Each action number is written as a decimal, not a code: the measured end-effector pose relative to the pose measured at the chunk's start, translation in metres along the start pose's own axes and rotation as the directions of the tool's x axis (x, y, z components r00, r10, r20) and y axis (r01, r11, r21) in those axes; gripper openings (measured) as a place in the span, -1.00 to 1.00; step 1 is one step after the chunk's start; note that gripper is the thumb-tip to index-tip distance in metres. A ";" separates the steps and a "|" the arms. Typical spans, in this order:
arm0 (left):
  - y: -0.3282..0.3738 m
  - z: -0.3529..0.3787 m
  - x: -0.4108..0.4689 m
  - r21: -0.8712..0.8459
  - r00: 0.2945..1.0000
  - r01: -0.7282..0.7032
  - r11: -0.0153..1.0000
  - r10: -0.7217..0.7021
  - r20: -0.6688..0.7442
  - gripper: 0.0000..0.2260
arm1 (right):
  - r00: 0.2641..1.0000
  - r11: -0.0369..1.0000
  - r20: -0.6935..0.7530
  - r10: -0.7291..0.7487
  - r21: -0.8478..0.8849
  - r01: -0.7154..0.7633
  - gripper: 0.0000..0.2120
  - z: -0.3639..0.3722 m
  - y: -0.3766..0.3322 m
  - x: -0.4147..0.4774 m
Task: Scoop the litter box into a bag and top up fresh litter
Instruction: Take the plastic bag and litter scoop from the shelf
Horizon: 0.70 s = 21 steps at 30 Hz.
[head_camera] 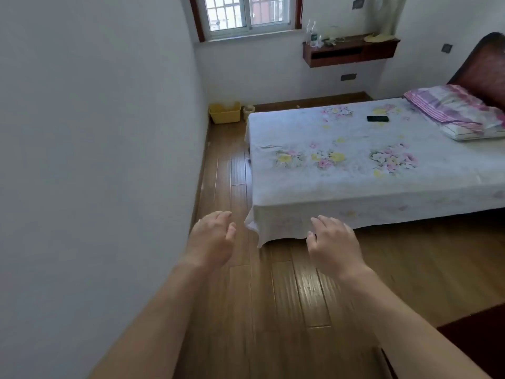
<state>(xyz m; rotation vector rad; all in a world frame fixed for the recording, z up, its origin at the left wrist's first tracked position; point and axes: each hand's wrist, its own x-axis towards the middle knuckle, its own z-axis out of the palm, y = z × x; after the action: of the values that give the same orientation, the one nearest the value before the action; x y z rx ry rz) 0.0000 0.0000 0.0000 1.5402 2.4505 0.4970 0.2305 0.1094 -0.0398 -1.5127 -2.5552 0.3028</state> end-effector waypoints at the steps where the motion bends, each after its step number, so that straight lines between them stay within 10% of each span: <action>1: -0.003 -0.001 -0.001 -0.010 1.000 0.015 1.000 -0.015 -0.014 -0.63 | 1.000 1.000 -0.005 -0.018 0.004 0.018 -0.67 0.002 -0.003 0.003; 21: -0.143 -0.007 0.087 0.036 0.998 0.011 0.999 -0.009 -0.055 -0.64 | 0.993 0.993 0.033 -0.117 -0.023 0.118 -0.69 0.048 -0.135 0.114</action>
<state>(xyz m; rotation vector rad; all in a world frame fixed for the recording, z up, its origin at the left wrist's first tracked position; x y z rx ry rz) -0.1588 0.0202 -0.0483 1.5473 2.5202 0.5021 0.0511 0.1416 -0.0485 -1.3685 -2.6694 0.2823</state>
